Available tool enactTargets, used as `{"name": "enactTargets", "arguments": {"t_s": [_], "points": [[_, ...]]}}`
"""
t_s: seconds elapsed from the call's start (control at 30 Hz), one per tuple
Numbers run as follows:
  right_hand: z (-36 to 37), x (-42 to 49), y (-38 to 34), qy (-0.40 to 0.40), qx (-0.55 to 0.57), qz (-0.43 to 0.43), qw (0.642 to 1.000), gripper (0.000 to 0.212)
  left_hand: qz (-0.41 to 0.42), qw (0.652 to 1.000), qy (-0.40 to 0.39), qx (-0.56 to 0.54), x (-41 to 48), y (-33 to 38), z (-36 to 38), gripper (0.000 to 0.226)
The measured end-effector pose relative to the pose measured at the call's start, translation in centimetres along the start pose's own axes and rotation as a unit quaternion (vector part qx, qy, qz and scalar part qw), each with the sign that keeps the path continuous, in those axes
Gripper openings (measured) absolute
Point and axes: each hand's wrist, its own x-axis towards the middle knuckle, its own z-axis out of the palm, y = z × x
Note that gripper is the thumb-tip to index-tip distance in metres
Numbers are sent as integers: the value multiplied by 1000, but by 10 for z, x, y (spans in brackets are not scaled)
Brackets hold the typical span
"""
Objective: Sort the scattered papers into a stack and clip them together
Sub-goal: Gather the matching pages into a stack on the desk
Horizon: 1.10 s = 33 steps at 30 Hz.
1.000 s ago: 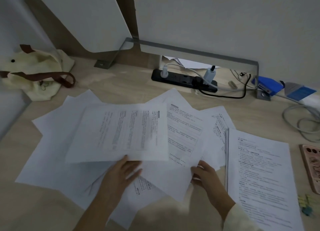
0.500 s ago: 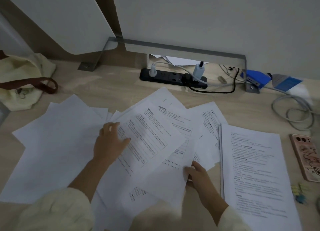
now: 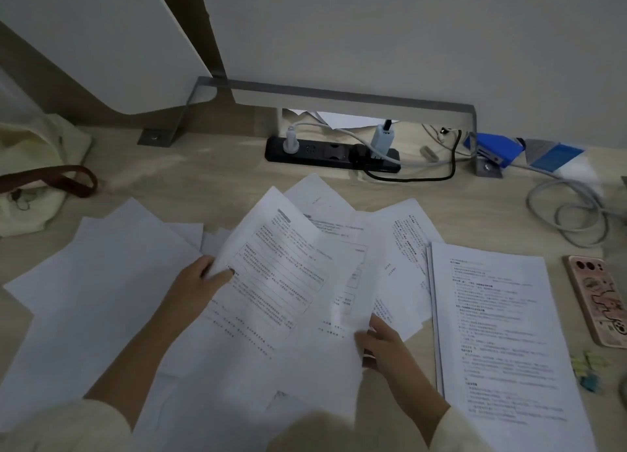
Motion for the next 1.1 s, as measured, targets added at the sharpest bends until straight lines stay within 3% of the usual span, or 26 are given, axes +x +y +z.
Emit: {"name": "enactTargets", "arguments": {"t_s": [0.13, 0.37, 0.43, 0.53, 0.6, 0.67, 0.8, 0.9, 1.1], "points": [[5, -4, -9, -48, -8, -11, 999, 34, -76, 975, -55, -201, -25, -10, -3, 27], [15, -7, -28, -133, -74, -40, 987, 35, -72, 967, -57, -239, -41, -17, 4, 25], [11, -2, -30, -97, -60, -46, 992, 29, -70, 972, -20, -225, -40, -22, 5, 25], [-4, 14, -28, 69, -57, -66, 994, 22, -75, 976, 32, -203, -41, -27, 8, 23], [-16, 27, -25, 196, -176, -82, 961, 29, -69, 980, 47, -180, -41, -33, 10, 21], [-24, 36, -21, 264, -265, -72, 925, 43, -48, 990, 68, -118, -39, -40, 14, 30], [-24, 43, -20, 272, -328, -26, 904, 63, -45, 988, 138, 54, -42, -44, 24, 62], [-23, 46, -20, 272, -362, -21, 891, 66, -71, 981, 146, 103, -45, -37, 35, 79], [-29, 45, -24, 248, -431, -5, 867, 49, -97, 977, 117, 148, -34, -36, 40, 72]]}}
